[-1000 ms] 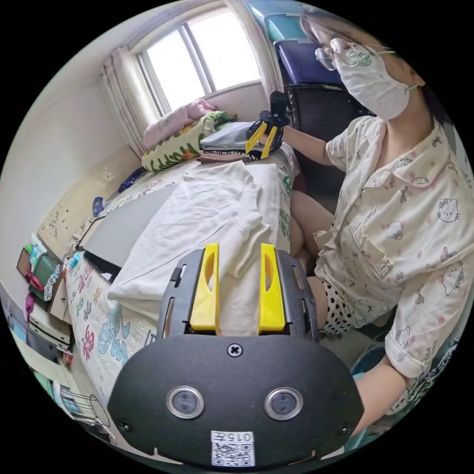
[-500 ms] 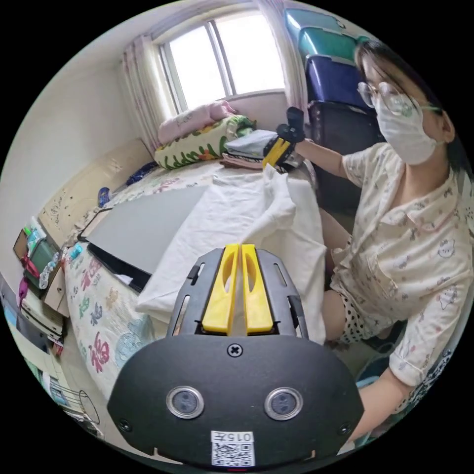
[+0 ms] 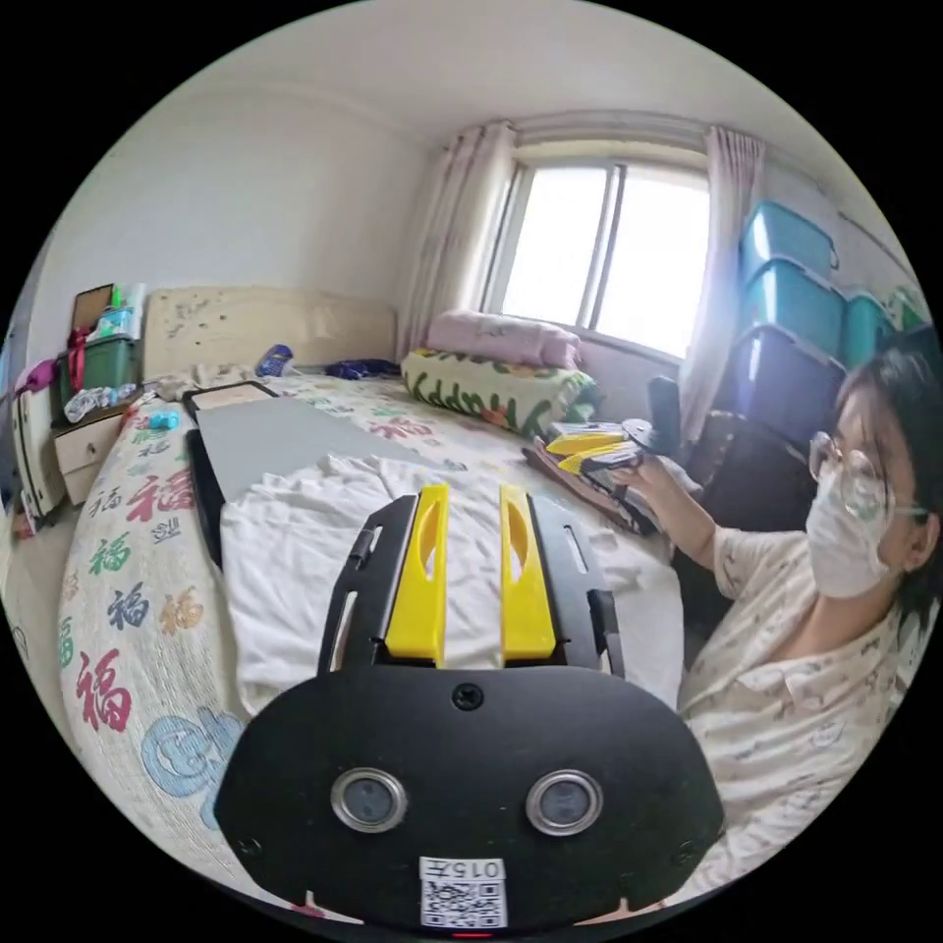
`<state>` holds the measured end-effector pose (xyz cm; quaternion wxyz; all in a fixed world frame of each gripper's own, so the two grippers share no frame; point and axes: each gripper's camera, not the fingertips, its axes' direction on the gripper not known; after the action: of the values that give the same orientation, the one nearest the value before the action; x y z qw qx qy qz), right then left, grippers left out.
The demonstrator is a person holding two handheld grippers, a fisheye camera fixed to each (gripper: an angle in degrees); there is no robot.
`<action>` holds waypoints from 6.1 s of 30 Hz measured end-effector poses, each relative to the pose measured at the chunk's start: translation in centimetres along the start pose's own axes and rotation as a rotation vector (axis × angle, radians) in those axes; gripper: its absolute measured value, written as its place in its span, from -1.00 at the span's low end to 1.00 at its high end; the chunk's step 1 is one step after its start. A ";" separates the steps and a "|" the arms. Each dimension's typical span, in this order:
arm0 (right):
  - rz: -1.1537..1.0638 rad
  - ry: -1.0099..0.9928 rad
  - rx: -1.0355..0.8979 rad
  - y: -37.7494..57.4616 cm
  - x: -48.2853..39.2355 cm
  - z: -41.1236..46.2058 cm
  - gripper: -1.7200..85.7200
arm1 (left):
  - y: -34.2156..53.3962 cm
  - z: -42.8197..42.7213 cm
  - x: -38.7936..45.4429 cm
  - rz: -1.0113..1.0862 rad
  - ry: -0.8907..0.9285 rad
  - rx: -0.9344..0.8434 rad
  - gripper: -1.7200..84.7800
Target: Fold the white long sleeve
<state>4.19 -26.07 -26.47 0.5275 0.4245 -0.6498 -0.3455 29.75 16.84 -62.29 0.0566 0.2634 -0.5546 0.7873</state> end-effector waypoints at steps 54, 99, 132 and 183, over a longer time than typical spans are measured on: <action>-0.758 -0.392 -0.154 3.6 -32.3 -9.1 -0.78 | 25.5 -27.7 23.6 -0.268 -0.462 0.456 -0.96; 0.650 -0.305 0.140 10.6 9.1 -25.4 -0.68 | 44.9 -23.7 16.2 -0.480 -0.293 0.058 -0.64; 0.121 0.236 0.191 11.6 -20.2 -28.3 -0.97 | 30.4 -22.0 30.3 -0.113 -0.668 -0.004 -0.90; 0.854 0.626 -0.015 -2.6 28.8 -14.1 -0.78 | 8.2 33.3 18.1 0.186 0.193 -0.489 -0.81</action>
<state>16.10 -53.56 -14.64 0.7930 0.2009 -0.5738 0.0388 22.88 -19.99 -52.35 0.0983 0.1138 -0.7421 0.6532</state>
